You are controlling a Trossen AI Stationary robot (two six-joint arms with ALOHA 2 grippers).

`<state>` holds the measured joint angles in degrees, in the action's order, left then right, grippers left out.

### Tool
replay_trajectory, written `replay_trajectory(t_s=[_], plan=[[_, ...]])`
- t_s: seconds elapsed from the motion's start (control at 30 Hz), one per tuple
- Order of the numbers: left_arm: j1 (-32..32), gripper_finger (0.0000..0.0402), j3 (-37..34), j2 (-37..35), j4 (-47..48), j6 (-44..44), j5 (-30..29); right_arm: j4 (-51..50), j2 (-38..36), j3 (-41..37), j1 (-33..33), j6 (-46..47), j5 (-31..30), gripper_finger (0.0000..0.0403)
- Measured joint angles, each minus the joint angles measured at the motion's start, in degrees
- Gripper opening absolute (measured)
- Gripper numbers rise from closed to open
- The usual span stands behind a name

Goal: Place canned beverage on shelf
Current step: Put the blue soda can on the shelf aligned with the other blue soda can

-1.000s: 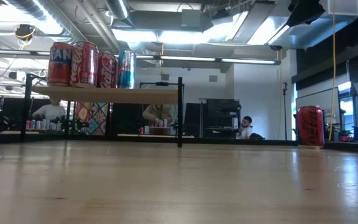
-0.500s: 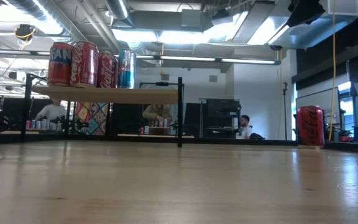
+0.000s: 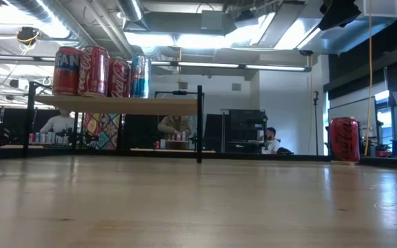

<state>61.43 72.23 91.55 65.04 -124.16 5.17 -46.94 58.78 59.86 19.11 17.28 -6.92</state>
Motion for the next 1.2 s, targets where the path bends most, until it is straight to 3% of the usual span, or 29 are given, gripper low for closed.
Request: replay_trajectory(t_s=[0.17,0.43,0.6,0.83,1.2], plan=[[-1.1,0.0203,0.0,-0.7,-1.3,3.2,0.7,0.0,0.0,0.0,0.0,0.0,-0.1,0.0294],[-9.5,0.0202,5.2,-3.3,0.4,14.2,0.1,0.2,0.0,0.0,0.0,-0.9,-0.7,0.0294],[-18.2,0.0205,13.1,-4.0,8.0,24.7,-3.4,0.2,0.0,0.0,0.0,-0.9,-1.6,0.0294],[-29.4,0.0211,22.4,-3.9,9.0,38.9,-7.4,0.2,0.0,0.0,0.0,-0.9,-1.6,0.0294],[-39.2,0.0211,31.6,-3.8,7.9,49.9,-7.3,5.2,0.0,0.0,0.0,-1.0,-1.5,0.0294]])
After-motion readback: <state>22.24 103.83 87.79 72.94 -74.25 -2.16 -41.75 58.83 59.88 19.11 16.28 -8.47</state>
